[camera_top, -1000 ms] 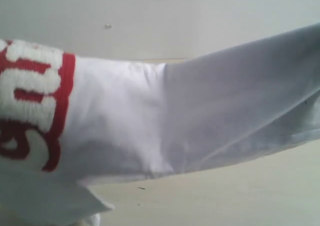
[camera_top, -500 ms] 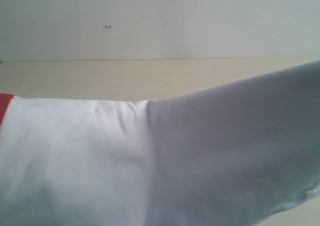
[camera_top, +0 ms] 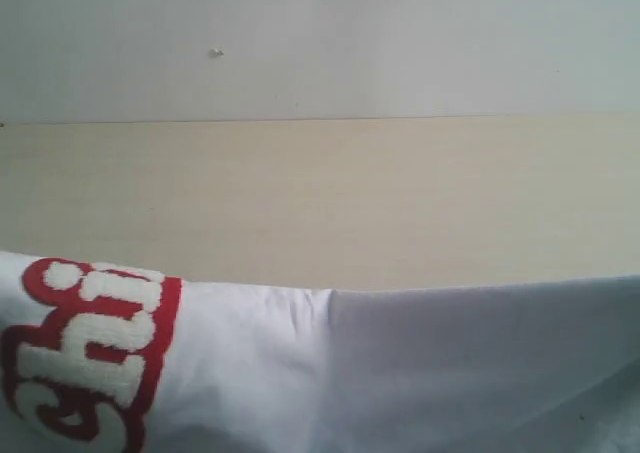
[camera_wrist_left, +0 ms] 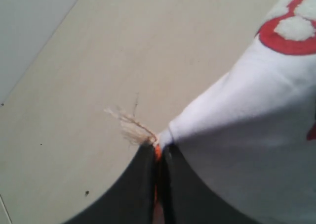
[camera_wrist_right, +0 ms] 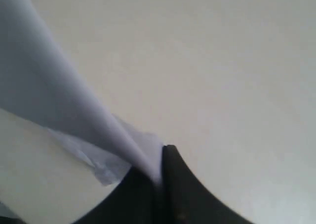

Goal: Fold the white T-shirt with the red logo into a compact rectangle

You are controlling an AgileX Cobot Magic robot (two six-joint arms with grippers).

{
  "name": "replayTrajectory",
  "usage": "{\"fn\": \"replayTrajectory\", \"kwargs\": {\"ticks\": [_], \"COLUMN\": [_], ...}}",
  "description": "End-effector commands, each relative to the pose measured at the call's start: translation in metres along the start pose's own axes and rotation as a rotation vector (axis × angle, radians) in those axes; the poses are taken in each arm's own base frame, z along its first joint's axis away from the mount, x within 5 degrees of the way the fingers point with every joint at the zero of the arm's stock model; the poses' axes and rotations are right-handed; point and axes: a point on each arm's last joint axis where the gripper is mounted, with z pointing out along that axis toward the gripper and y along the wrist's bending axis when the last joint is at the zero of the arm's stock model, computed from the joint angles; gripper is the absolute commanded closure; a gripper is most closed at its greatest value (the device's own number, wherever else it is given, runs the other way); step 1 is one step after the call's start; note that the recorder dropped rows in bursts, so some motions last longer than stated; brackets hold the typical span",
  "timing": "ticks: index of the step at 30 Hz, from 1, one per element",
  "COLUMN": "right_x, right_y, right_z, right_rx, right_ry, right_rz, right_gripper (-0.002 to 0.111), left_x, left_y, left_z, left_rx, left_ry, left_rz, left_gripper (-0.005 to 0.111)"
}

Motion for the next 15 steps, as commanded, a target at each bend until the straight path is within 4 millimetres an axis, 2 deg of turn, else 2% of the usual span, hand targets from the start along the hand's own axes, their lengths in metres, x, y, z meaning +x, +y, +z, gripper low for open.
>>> {"fn": "replayTrajectory", "kwargs": {"ticks": [1,3,4,5,7,12,15], "right_x": [-0.024,-0.033,-0.038,-0.041,-0.049,-0.054,-0.054], "right_y": [-0.02,-0.026,-0.032,-0.035,-0.046,-0.053,-0.062], "right_z": [0.042,0.065,0.086,0.097,0.132,0.176,0.208], "right_rx": [0.079,0.085,0.097,0.112,0.182,0.236,0.246], "right_ry": [0.027,0.071,0.121,0.138,0.164,0.182,0.17], "right_rz": [-0.015,-0.047,-0.083,-0.079,-0.047,-0.103,-0.041], "right_gripper": [0.108,0.108,0.108,0.108,0.108,0.108,0.108], "left_x": [-0.007,-0.008,-0.008,-0.007,-0.005,0.004,0.015], "left_y": [0.005,0.006,0.008,0.009,0.019,0.034,0.041], "left_z": [0.059,0.085,0.109,0.123,0.157,0.203,0.231], "left_rx": [-0.028,-0.025,-0.029,-0.03,-0.052,-0.076,-0.086], "left_ry": [0.026,0.071,0.104,0.128,0.14,0.088,0.052], "left_rz": [0.045,0.079,0.114,0.125,0.095,-0.014,-0.062], "left_gripper": [0.107,0.107,0.107,0.107,0.107,0.107,0.107]}}
